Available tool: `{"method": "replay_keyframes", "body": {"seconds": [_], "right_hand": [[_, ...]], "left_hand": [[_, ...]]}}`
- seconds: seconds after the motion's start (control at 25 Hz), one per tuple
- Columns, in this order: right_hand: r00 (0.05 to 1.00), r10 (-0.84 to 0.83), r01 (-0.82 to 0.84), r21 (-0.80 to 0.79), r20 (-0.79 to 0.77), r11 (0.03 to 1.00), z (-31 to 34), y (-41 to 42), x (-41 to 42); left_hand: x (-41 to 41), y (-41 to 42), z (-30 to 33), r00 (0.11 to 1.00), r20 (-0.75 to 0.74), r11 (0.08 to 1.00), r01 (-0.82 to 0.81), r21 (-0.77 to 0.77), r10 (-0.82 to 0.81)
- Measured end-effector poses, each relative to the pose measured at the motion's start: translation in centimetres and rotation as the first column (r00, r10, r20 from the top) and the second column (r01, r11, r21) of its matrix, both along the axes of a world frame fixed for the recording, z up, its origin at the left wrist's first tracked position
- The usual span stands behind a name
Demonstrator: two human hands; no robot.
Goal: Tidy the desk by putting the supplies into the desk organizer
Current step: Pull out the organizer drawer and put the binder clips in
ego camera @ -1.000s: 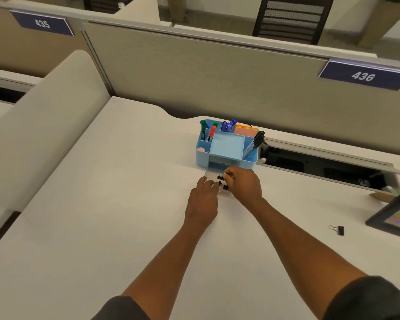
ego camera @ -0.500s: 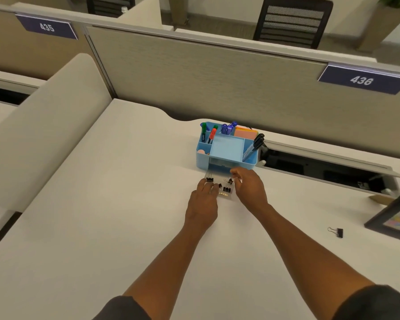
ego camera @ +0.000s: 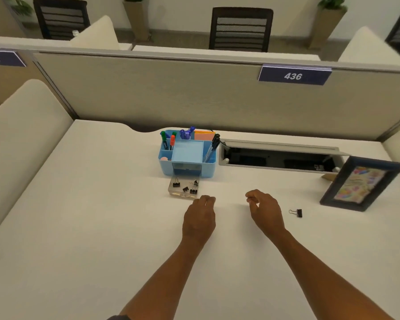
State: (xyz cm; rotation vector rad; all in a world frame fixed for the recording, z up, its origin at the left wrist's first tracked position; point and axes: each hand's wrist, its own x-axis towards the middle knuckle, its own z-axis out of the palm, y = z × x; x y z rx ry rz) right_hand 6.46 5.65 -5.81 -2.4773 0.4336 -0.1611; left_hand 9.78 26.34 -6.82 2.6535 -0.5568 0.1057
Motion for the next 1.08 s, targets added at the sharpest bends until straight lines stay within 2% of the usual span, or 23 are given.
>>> {"method": "replay_keyframes", "body": {"seconds": [0.12, 0.56, 0.76, 0.92, 1.08], "right_hand": [[0.997, -0.058, 0.059, 0.022, -0.040, 0.998, -0.3, -2.7, -2.5], [0.924, -0.358, 0.356, -0.043, -0.136, 0.934, -0.6, -12.4, -8.6], [0.917, -0.313, 0.339, 0.073, -0.246, 0.938, -1.4, -14.7, -9.3], [0.923, -0.265, 0.303, 0.103, -0.279, 0.947, -1.7, -15.8, -9.5], [0.926, -0.226, 0.272, 0.121, -0.301, 0.955, -2.0, -16.5, -9.9]], "left_hand": [[-1.4, -4.0, 0.3, 0.995, -0.084, 0.998, 0.063, 0.010, -0.062], [-4.2, -16.6, 0.6, 0.944, -0.172, 0.957, 0.290, 0.022, -0.282], [-4.2, -19.7, -0.5, 0.949, -0.119, 0.949, 0.303, 0.086, -0.292], [-3.6, -21.3, -0.9, 0.944, -0.152, 0.941, 0.313, 0.131, -0.292], [-3.3, -22.5, -0.9, 0.931, -0.185, 0.935, 0.337, 0.111, -0.314]]}}
